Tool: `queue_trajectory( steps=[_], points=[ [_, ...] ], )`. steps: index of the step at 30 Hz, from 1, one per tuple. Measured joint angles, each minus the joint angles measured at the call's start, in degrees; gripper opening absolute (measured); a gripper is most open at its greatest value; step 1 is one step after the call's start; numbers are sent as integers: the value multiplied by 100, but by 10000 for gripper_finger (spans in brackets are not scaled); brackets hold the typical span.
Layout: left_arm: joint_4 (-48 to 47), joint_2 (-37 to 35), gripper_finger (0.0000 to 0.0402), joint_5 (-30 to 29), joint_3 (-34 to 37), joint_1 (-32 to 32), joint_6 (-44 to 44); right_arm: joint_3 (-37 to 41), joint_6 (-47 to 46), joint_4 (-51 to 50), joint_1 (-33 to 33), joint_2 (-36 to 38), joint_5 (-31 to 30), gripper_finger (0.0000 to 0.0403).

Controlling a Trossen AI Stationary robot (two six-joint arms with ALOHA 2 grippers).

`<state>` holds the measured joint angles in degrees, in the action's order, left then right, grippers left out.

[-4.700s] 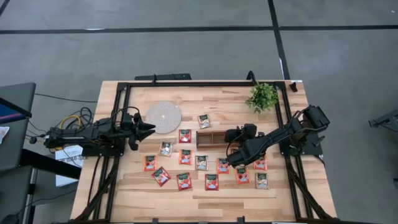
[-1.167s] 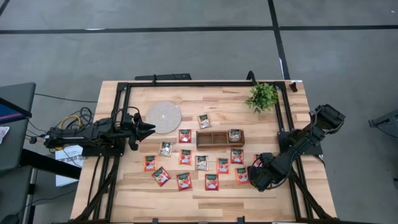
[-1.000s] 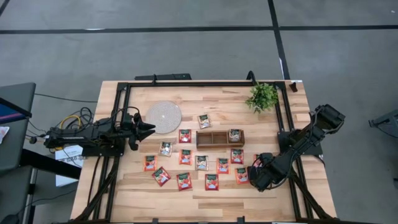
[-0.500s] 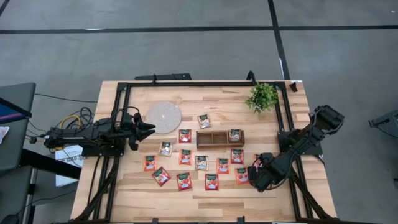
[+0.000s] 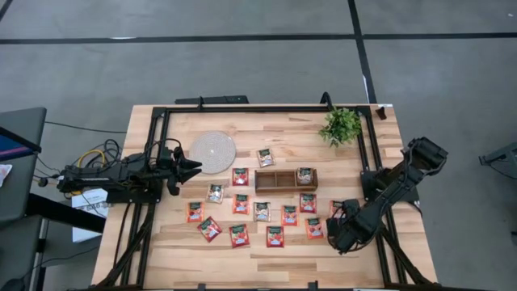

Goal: Pick & Place Tea
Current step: Put the yellow tea bag into the right section of the wooden organizer

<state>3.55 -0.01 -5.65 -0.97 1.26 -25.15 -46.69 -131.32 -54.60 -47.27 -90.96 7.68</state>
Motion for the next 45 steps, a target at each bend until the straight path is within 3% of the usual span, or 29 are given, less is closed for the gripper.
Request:
queue_trajectory(
  steps=[7, 25, 45],
  points=[
    [0, 0, 129, 0, 0, 0, 0, 502, -22, 895, -11, 48, -9, 146],
    [11, 0, 129, 0, 0, 0, -278, 78, 80, 439, 43, 11, -367, 146],
    [9, 0, 129, 0, 0, 0, -278, 63, 83, 761, 93, 26, -487, 155]
  ],
)
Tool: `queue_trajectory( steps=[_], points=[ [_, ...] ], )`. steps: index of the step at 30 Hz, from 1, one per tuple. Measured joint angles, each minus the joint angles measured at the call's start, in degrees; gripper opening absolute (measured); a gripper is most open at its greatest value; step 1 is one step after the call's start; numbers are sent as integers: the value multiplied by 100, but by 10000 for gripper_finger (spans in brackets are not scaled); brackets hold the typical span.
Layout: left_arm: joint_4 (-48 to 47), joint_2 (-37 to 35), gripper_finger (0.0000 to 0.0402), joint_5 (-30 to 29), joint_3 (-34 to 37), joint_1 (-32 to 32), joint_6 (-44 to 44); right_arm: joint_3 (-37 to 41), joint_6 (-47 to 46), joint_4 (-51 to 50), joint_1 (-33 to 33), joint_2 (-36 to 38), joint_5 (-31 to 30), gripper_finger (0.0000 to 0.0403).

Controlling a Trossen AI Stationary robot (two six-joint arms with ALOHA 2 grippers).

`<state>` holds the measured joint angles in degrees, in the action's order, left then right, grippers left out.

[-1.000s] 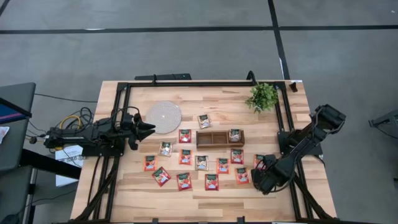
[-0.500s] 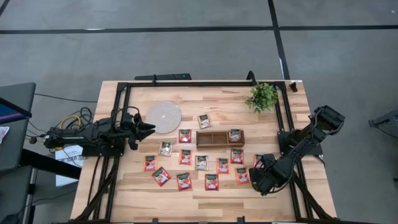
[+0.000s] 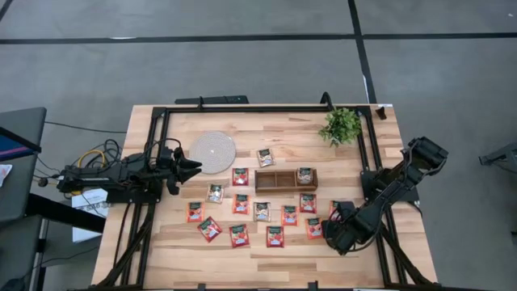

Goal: Pick & Place Tea
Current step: Put the yellow tea bag into the right section of the wooden organizer

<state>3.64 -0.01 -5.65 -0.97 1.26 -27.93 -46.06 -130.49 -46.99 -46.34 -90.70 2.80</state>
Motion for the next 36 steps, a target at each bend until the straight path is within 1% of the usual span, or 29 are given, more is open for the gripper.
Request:
queue_trajectory(
  steps=[6, 13, 17, 25, 33, 36],
  points=[
    [0, 0, 129, 0, 0, 0, -2, -4, 54, -175, 116, 2, -186, 153],
    [0, 0, 129, 0, 0, 0, -2, 120, 187, -218, 148, -41, -147, 154],
    [-1, 0, 129, 0, 0, 0, 0, 136, 191, -220, 123, -37, 69, 150],
    [-2, 0, 129, 0, 0, 0, 0, 142, 1, -82, -152, -37, 500, 138],
    [-2, 0, 129, 0, 0, 0, 0, 147, -107, 43, -189, -37, 557, 117],
    [-2, 0, 129, 0, 0, 0, 0, 261, -153, 273, -189, -20, 607, 108]
  ],
)
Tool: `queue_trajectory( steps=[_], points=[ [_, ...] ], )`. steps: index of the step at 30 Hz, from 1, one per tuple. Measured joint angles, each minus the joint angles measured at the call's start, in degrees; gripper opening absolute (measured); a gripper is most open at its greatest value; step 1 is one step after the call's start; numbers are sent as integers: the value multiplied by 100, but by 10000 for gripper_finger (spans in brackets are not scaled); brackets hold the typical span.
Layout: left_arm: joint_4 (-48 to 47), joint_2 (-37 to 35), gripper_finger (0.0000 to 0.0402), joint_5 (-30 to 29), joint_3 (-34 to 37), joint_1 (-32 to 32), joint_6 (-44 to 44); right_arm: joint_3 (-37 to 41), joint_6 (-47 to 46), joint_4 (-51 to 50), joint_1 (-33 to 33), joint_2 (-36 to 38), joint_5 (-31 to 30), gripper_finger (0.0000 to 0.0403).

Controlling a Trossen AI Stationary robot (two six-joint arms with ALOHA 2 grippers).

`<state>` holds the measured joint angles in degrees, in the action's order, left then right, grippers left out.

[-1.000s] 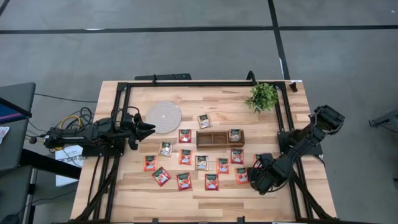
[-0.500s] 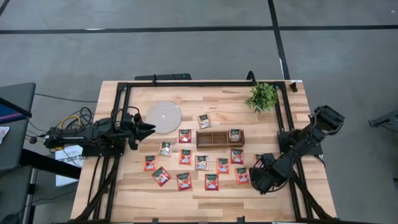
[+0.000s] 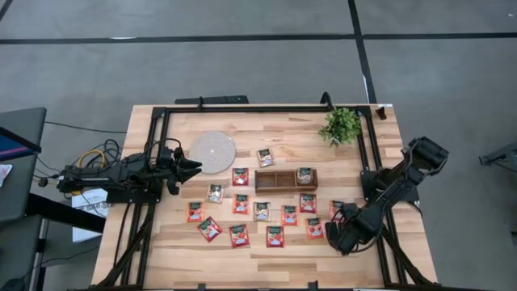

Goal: Pick & Place Tea
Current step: Put the yellow tea bag into the right section of the wooden organizer

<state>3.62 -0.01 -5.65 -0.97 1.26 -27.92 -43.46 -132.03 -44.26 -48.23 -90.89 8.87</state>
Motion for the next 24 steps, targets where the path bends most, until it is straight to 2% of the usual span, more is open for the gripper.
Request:
queue_trajectory(
  steps=[4, 12, 24],
  points=[
    [0, 0, 129, 0, 0, 0, 0, 141, -1, 326, 28, 6, 52, 98],
    [0, 0, 129, 0, 0, 0, 0, 207, 2, 364, 149, 9, 95, 85],
    [0, 0, 129, 0, 0, 0, 0, 209, 2, 326, 149, 2, 56, 33]
  ],
)
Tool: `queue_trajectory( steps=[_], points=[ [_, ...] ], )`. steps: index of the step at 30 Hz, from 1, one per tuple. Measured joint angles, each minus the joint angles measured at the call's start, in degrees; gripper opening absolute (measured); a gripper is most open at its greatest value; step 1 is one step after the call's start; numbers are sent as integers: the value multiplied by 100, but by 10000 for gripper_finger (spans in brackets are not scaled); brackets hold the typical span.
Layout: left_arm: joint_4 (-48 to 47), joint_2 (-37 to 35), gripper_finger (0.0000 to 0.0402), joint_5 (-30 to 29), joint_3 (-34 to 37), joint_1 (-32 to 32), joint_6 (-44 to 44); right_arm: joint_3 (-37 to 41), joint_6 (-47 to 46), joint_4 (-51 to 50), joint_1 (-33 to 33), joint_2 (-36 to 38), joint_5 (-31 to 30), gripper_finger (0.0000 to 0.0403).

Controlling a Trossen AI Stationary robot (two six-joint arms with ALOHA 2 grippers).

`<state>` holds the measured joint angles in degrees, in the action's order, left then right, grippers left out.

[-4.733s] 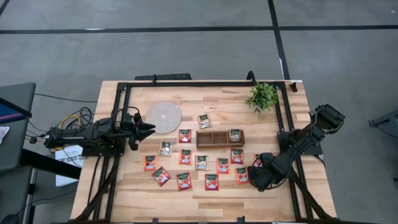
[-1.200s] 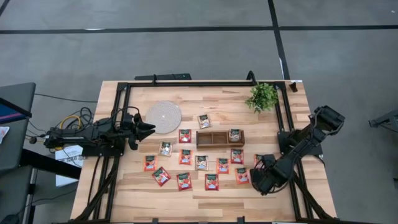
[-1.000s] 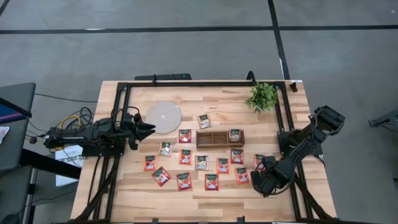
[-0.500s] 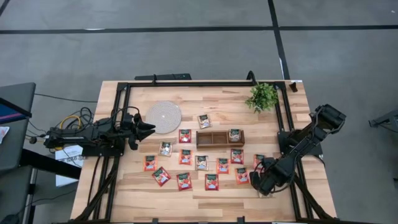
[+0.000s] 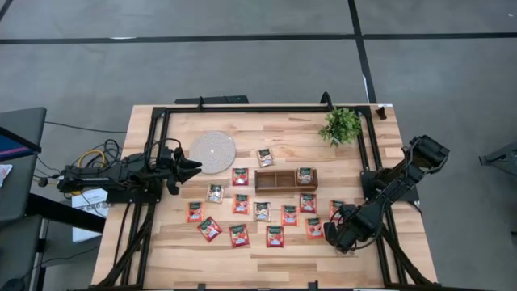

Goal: Pick & Place Tea
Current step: Put the yellow tea bag into the right section of the wooden organizer

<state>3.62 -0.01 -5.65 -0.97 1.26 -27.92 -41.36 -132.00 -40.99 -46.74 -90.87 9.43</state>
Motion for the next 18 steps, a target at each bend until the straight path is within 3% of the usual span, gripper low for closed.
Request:
queue_trajectory(
  steps=[7, 18],
  points=[
    [0, 0, 129, 0, 0, 0, 0, 0, 4, -67, 0, -2, 0, 3],
    [0, 0, 129, -1, 0, 0, 0, -53, 53, -331, 0, -12, -66, 1]
  ],
)
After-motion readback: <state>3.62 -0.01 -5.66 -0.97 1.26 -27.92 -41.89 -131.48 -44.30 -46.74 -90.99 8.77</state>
